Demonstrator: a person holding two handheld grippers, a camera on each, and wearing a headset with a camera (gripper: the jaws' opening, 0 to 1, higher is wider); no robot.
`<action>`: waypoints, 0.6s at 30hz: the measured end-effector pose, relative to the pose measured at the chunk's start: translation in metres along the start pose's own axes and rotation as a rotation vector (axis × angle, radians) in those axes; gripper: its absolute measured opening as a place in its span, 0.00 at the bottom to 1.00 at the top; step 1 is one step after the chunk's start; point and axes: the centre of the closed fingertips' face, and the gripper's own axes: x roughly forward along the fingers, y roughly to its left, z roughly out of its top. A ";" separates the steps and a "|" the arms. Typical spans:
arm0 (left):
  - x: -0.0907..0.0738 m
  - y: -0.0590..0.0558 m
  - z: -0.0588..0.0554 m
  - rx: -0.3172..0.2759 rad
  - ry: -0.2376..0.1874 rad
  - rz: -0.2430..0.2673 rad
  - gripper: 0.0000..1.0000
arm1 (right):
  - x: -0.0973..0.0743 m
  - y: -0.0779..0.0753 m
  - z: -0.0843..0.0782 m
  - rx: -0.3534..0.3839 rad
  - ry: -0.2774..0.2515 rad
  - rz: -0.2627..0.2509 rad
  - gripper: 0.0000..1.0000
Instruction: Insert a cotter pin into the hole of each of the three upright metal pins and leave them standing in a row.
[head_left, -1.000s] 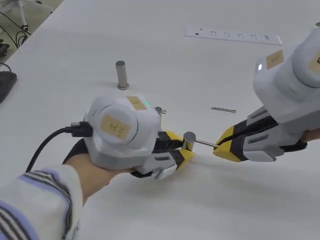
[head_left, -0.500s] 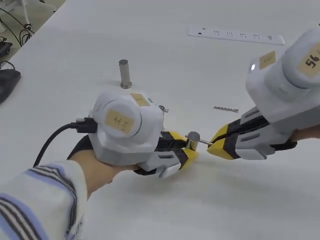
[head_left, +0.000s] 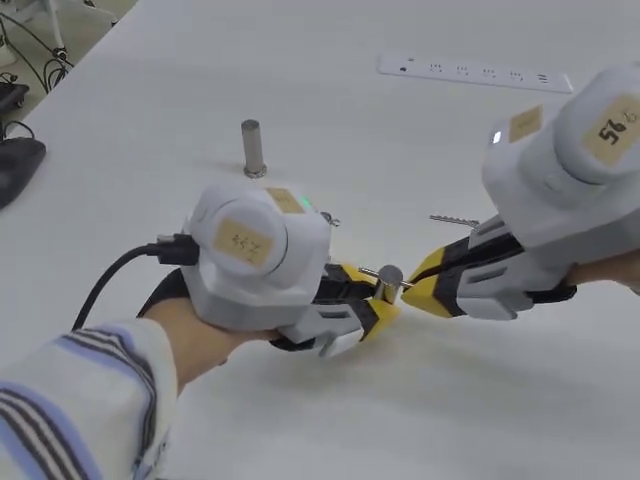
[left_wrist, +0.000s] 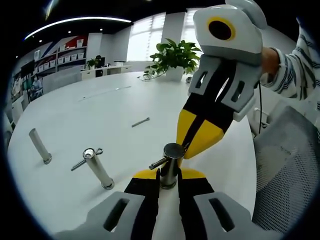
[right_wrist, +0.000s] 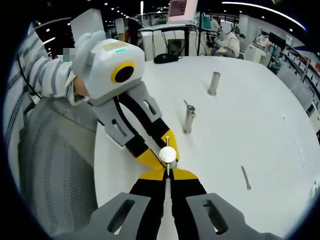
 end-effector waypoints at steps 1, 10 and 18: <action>0.000 0.000 0.000 -0.001 0.000 0.000 0.12 | 0.000 0.000 0.000 0.001 -0.001 0.001 0.04; 0.000 0.001 0.000 -0.014 0.001 -0.002 0.12 | -0.005 -0.001 0.001 -0.022 -0.017 -0.002 0.12; 0.000 0.001 -0.001 -0.018 0.003 -0.004 0.12 | -0.010 -0.002 -0.003 -0.010 -0.019 -0.003 0.09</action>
